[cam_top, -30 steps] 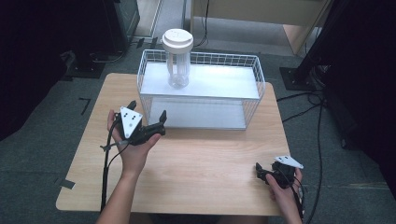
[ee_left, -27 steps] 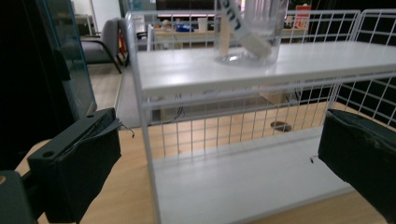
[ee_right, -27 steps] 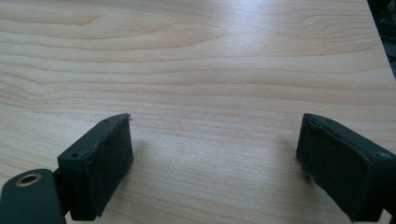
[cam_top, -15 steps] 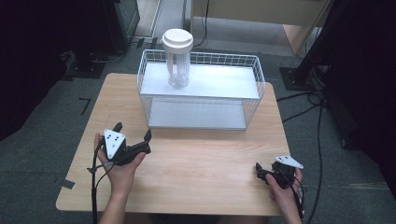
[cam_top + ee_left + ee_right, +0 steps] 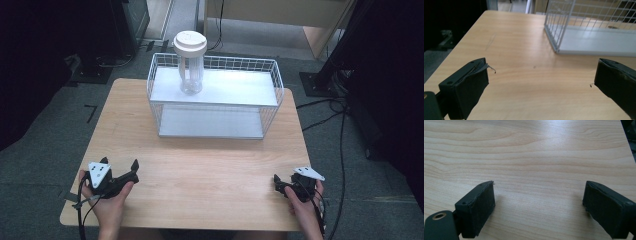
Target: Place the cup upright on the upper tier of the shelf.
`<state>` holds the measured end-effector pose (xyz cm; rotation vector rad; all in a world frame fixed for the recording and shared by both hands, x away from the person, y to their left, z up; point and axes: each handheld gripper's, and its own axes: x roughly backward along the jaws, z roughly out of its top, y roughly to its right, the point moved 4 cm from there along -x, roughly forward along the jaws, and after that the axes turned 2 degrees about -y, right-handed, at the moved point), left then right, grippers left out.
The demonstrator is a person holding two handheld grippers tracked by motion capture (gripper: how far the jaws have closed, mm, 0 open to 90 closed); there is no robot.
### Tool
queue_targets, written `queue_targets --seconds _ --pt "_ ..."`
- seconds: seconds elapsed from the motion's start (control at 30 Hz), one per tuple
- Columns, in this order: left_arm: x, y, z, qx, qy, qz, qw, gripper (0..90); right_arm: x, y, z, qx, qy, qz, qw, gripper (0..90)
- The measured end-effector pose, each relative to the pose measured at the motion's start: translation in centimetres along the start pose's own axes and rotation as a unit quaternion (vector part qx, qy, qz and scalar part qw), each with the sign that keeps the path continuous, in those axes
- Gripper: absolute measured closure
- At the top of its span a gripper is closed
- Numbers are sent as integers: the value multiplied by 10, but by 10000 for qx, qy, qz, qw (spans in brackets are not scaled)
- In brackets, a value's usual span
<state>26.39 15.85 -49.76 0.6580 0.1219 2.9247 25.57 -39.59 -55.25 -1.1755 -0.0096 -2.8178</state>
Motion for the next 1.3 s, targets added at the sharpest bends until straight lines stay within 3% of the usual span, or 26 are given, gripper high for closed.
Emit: queue_targets --seconds 0.1,0.2,0.33,0.4,0.53,0.7,0.83,0.87,1.3 --pt "3 -11 -9 -20 -174 45 9998 0 0 0 0 1 -3 -1 10000 107" --pt "5 -21 -19 -136 -509 9 9986 0 0 0 0 0 0 0 10000 107" --pt "3 -31 -32 -367 -1123 -72 9930 0 0 0 0 0 0 0 10000 107" --pt "3 -35 -36 -406 -1282 -66 9909 0 0 0 0 0 0 0 10000 107" --pt "1 -44 -41 -322 -1498 45 9882 0 0 0 0 1 1 0 10000 107" --pt "-4 -46 -46 -264 -1893 -55 9815 0 0 0 0 1 1 1 10000 107" --pt "-6 -43 -47 -508 -2011 82 9782 0 0 0 0 1 1 0 10000 107" --pt "-7 -42 -48 -630 -2062 147 9764 0 0 0 0 1 2 0 10000 107" --pt "-10 -38 -47 -640 -2061 152 9763 0 0 0 0 1 0 -1 10000 107"
